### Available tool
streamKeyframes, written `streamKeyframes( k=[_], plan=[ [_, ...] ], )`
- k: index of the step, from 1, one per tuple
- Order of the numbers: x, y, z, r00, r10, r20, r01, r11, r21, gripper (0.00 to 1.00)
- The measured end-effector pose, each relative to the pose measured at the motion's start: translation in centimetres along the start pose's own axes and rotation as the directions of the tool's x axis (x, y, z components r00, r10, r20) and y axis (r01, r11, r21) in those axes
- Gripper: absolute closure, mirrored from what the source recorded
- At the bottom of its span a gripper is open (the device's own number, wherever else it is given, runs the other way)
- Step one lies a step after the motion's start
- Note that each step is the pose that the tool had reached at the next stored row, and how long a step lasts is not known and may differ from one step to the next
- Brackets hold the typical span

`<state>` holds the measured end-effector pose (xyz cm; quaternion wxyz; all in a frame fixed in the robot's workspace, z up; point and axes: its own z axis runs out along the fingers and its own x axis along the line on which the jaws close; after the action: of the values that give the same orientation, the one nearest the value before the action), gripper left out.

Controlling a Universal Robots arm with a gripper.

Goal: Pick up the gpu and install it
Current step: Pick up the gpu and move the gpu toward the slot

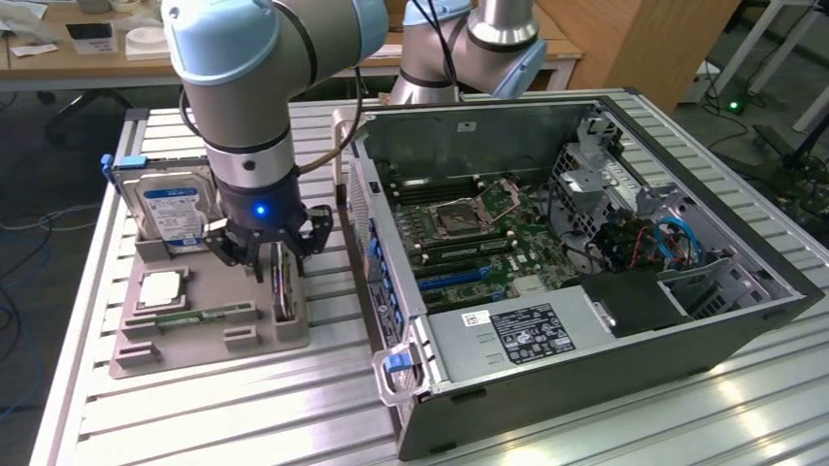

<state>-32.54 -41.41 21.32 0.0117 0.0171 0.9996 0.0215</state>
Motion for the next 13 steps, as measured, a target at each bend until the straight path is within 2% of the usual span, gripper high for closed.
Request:
streamKeyframes(
  k=[4,13],
  plan=[
    [0.00,-0.30,-0.01,1.0000,0.000,-0.0002,0.000,1.0000,0.0001,0.45],
    [0.00,-0.07,0.00,1.0000,0.000,-0.0001,0.000,1.0000,0.0002,0.45]
  ],
)
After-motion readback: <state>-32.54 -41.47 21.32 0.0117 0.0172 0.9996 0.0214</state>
